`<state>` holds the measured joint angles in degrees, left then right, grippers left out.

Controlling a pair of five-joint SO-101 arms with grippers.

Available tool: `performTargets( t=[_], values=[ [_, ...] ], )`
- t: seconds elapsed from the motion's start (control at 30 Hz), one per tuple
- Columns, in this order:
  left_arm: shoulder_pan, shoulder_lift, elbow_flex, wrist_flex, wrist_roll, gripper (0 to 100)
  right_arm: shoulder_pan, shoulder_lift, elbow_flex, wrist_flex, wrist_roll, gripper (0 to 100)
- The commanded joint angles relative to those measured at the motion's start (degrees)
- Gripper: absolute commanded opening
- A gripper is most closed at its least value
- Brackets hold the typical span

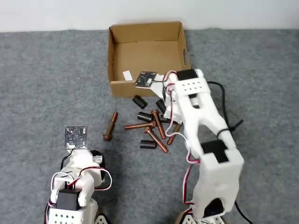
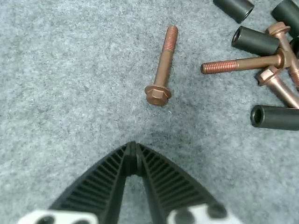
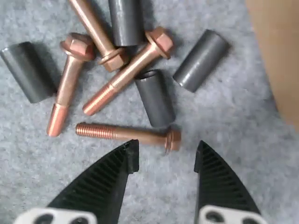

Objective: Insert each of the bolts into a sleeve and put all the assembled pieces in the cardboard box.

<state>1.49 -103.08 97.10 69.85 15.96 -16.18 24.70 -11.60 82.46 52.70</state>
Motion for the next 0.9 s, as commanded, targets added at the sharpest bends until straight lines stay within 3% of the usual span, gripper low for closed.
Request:
performTargets(
  t=[0.0,0.37,0.67,0.87],
  values=[
    [-0.26,0.09,-0.57,0.35,0.26,1,-0.4,3.3,-7.65,1.63,0.53,20.1],
    [-0.26,0.09,-0.57,0.35,0.26,1,-4.88,7.25,-9.05,0.04,0.35,20.0],
    [-0.26,0.09,-0.57,0.35,0.26,1,-2.51,14.81,-9.14,-4.09,0.18,19.6],
    [-0.26,0.09,-0.57,0.35,0.26,1,-2.42,16.4,-11.69,-3.65,0.18,0.9]
  ],
)
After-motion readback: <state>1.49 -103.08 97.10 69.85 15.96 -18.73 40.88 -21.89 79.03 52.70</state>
